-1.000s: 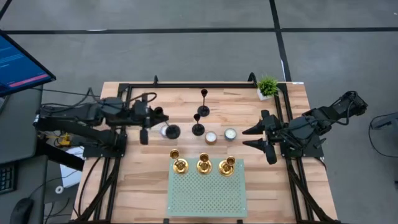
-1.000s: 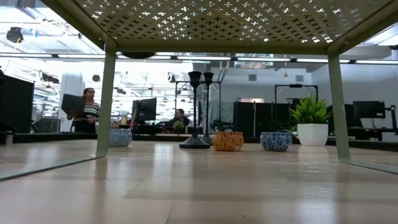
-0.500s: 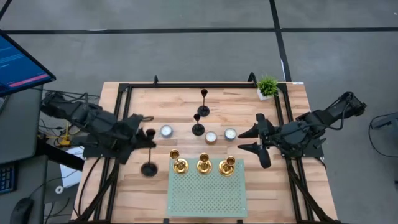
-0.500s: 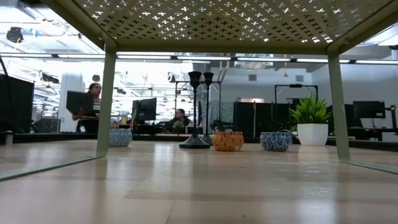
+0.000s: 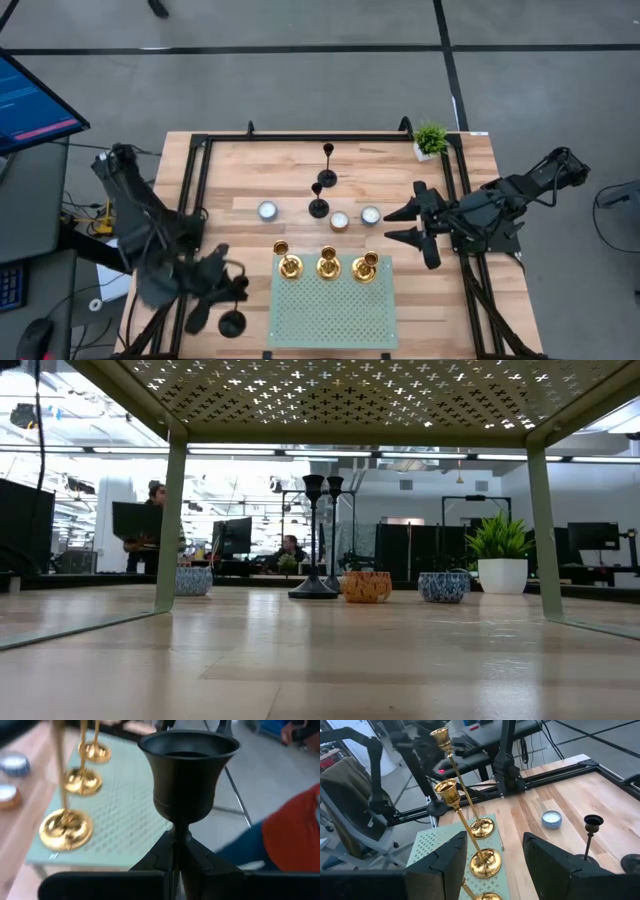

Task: Pick & Place candle stick holders
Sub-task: Put the bottom black candle holder on the shelf

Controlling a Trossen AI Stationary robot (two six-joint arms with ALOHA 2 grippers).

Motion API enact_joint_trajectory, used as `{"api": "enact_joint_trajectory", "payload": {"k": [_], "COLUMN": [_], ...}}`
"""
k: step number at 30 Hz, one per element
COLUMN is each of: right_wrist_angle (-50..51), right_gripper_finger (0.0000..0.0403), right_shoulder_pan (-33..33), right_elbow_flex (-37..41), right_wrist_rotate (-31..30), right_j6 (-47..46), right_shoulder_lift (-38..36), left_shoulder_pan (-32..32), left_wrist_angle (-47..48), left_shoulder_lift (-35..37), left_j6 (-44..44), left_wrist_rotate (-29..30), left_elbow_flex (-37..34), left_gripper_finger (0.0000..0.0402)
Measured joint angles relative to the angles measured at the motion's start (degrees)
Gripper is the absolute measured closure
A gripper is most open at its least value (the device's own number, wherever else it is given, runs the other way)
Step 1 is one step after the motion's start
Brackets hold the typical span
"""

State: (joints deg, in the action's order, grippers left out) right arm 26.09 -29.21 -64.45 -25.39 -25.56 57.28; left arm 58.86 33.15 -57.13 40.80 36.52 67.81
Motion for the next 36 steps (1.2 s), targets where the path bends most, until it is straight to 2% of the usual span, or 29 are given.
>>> {"api": "enact_joint_trajectory", "payload": {"k": [5, 10, 13, 15, 18, 22, 28, 36], "right_wrist_angle": [0.02, 0.04, 0.04, 0.04, 0.07, 0.11, 0.24, 0.24], "right_gripper_finger": [0.0219, 0.0219, 0.0219, 0.0219, 0.0219, 0.0219, 0.0219, 0.0219], "right_shoulder_pan": [0.00, 0.00, 0.00, 0.00, 0.00, 0.00, 0.00, 0.00], "right_elbow_flex": [0.00, 0.00, 0.00, 0.00, 0.00, 0.00, 0.00, 0.00], "right_wrist_rotate": [0.00, 0.00, 0.00, 0.01, 0.06, 1.36, 1.86, 3.06], "right_j6": [0.00, 0.04, 0.21, 0.44, 0.46, 0.56, 0.60, 0.59], "right_shoulder_lift": [0.00, 0.00, 0.00, 0.00, 0.00, 0.00, 0.00, -0.02], "left_shoulder_pan": [8.43, 13.42, 13.99, 13.23, 9.77, 6.12, 1.11, -0.14], "left_wrist_angle": [-2.78, -3.49, -8.79, -14.00, -20.98, -25.18, -25.30, -25.47], "left_shoulder_lift": [-5.91, -8.54, -9.41, -10.19, -12.14, -14.56, -17.93, -18.89], "left_j6": [-0.03, -3.99, -14.21, -23.80, -33.50, -39.16, -39.44, -33.27], "left_wrist_rotate": [13.48, 25.25, 33.32, 36.12, 36.36, 36.31, 35.98, 34.09], "left_elbow_flex": [4.23, 9.97, 12.06, 12.27, 12.27, 12.26, 12.20, 12.18], "left_gripper_finger": [0.0389, 0.0389, 0.0389, 0.0389, 0.0389, 0.0389, 0.0389, 0.0389]}}
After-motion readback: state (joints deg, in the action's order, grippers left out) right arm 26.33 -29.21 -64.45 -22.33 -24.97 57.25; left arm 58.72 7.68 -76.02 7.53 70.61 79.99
